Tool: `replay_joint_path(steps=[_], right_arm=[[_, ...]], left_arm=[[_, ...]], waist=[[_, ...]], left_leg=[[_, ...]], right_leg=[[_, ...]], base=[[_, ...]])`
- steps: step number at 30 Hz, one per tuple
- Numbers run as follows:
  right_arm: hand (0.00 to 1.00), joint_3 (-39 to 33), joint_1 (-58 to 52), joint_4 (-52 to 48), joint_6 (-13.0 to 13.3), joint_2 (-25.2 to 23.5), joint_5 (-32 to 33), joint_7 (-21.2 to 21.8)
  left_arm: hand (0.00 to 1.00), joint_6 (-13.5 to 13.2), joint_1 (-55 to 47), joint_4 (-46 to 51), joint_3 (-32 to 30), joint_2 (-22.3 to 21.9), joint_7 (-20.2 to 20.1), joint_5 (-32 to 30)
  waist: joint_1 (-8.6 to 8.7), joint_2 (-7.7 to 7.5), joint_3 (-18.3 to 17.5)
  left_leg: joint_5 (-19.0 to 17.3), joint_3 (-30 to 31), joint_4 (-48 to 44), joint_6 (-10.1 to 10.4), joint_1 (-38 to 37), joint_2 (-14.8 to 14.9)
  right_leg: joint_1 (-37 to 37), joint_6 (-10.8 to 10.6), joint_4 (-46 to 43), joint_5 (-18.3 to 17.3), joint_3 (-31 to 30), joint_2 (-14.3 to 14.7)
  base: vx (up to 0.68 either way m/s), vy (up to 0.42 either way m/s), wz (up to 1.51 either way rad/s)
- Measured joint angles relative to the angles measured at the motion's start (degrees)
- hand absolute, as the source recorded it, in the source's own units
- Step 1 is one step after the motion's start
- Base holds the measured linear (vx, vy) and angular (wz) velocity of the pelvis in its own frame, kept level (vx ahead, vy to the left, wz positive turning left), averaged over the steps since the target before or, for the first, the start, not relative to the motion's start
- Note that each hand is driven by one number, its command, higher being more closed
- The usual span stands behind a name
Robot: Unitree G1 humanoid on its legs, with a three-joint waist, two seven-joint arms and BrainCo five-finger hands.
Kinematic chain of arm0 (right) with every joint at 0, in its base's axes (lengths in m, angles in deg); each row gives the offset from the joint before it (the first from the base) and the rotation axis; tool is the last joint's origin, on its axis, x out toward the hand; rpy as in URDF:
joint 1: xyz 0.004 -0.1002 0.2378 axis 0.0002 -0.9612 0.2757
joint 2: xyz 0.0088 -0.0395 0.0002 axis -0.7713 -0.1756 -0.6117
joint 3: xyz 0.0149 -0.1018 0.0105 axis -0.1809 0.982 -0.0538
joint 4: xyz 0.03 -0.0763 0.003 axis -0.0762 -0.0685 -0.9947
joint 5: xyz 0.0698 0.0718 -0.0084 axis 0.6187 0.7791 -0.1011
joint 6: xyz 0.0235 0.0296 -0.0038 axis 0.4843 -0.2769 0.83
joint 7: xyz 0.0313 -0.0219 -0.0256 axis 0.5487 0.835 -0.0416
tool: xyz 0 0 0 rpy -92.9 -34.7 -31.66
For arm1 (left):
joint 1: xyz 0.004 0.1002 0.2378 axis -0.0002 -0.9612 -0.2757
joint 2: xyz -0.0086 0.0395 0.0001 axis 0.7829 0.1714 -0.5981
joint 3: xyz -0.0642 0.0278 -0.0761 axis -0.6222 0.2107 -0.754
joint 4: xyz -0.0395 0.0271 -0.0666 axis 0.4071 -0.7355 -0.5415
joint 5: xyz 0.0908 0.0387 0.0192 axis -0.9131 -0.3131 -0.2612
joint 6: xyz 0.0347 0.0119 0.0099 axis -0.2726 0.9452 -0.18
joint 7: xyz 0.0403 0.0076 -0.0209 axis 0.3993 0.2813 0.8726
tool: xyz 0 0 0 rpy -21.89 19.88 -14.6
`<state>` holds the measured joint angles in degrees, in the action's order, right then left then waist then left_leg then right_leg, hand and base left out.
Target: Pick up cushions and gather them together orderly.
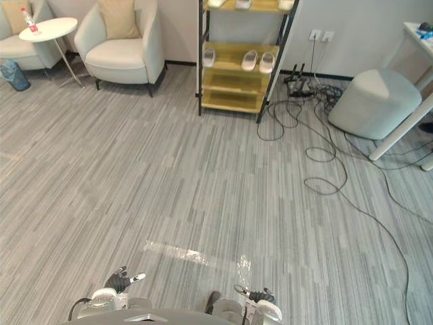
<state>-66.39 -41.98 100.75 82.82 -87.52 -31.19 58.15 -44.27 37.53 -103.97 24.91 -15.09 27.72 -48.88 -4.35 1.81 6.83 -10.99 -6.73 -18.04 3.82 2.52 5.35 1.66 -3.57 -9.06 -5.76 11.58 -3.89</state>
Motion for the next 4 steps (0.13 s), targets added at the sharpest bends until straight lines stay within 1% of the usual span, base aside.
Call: replay_joint_path(steps=[2,3,4], right_arm=[[0.00,-0.3,-0.3,-0.1,0.0,-0.7,-0.1,-0.1],[0.00,-0.3,-0.3,0.0,0.0,-0.7,-0.2,0.0],[0.00,-0.4,-0.3,-0.1,0.0,-0.7,-0.3,0.0]], left_arm=[[0.00,0.0,0.2,0.0,-0.5,0.5,0.0,0.0],[0.00,0.0,0.2,-0.1,-0.5,0.5,0.0,0.0],[0.00,0.1,0.2,-0.2,-0.5,0.5,0.0,0.0]], waist=[[-0.35,-0.83,0.0],[-0.31,-0.75,0.0],[-0.29,-0.54,0.1]], left_leg=[[-0.4,-0.5,-0.1,-0.7,-1.1,-1.6],[-0.6,-0.6,0.3,-1.0,-2.0,-2.1],[-0.7,-0.7,0.4,-1.2,-2.3,-2.2]], right_leg=[[1.5,-0.1,1.6,0.3,-0.7,-1.3],[2.3,-0.2,2.0,0.2,-1.3,-1.6],[2.6,-0.2,2.2,0.2,-1.5,-1.7]], base=[[0.20,0.168,-0.07],[0.13,0.121,-0.06],[0.05,0.047,-0.02]])
